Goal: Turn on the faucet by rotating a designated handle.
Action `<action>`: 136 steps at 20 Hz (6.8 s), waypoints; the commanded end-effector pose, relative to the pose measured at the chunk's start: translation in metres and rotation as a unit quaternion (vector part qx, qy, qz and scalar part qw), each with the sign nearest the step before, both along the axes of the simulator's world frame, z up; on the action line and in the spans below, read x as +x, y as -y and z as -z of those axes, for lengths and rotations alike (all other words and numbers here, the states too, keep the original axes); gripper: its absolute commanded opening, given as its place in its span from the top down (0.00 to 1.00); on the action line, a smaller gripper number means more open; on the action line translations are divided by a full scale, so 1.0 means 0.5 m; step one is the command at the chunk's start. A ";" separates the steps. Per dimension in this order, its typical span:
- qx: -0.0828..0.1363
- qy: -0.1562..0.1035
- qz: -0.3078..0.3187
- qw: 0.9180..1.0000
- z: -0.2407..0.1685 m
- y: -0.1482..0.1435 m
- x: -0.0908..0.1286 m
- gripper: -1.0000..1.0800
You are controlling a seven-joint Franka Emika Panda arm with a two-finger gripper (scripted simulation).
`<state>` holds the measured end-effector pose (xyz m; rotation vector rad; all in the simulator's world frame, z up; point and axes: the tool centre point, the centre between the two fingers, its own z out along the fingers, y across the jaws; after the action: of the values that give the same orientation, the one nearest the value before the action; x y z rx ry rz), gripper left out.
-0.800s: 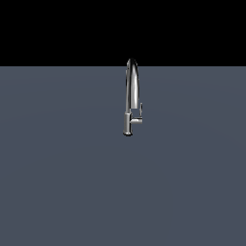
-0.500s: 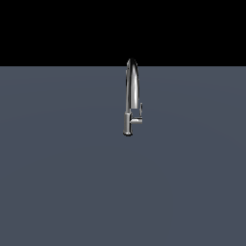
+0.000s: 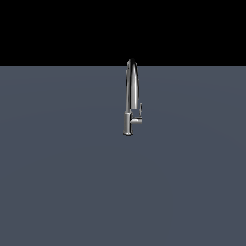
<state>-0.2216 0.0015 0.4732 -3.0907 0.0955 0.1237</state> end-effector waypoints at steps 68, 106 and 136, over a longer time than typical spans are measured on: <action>0.433 -0.441 0.435 0.655 0.557 0.149 0.650 1.00; 0.475 -0.483 0.480 0.557 0.676 0.148 0.613 1.00; 0.478 -0.480 0.474 0.562 0.723 0.139 0.503 1.00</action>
<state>0.0352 -0.0669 0.1254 -1.2597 1.1583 1.2181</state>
